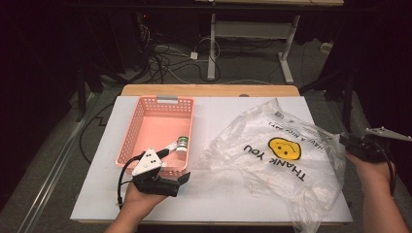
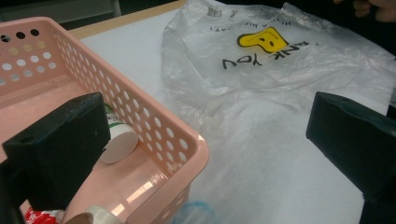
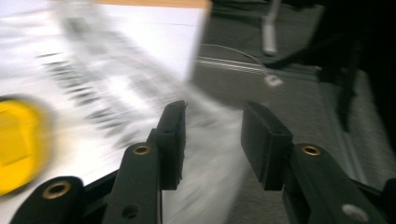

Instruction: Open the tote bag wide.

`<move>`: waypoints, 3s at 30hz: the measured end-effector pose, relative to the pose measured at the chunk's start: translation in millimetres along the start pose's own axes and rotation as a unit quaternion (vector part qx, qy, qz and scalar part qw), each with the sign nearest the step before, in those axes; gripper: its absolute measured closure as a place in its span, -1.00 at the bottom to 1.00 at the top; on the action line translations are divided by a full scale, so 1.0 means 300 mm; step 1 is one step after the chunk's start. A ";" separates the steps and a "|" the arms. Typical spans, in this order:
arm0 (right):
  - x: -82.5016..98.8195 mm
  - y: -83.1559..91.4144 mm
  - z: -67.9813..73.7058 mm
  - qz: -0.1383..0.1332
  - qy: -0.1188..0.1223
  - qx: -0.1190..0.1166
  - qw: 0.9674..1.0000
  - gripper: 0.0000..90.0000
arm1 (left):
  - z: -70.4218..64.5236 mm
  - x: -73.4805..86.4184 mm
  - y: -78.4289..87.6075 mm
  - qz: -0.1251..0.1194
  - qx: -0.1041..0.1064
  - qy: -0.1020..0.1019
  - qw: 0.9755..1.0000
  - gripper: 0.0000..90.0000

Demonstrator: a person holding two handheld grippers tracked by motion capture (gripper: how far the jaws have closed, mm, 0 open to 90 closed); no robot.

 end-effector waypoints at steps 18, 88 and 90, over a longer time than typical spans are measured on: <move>0.303 0.178 0.751 0.064 0.126 -0.217 0.966 -0.07 | 0.009 0.014 -0.004 0.004 -0.006 0.009 1.000 -1.00; 0.133 -0.137 1.038 0.073 0.173 -0.309 0.932 -0.19 | 0.073 0.067 0.069 -0.007 -0.051 0.038 0.998 -1.00; 0.144 -0.133 1.046 0.077 0.181 -0.313 0.929 -0.19 | 0.074 0.067 0.071 -0.007 -0.051 0.039 0.998 -1.00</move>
Point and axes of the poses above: each handheld gripper's, and its own axes: y roughly backward along the jaws, x roughly out of its underside, z roughly to its left, the point moved 10 cm from there along -y, roughly forward along the jaws, and after that the axes turned 9 degrees about -x, right-handed, at the moved point
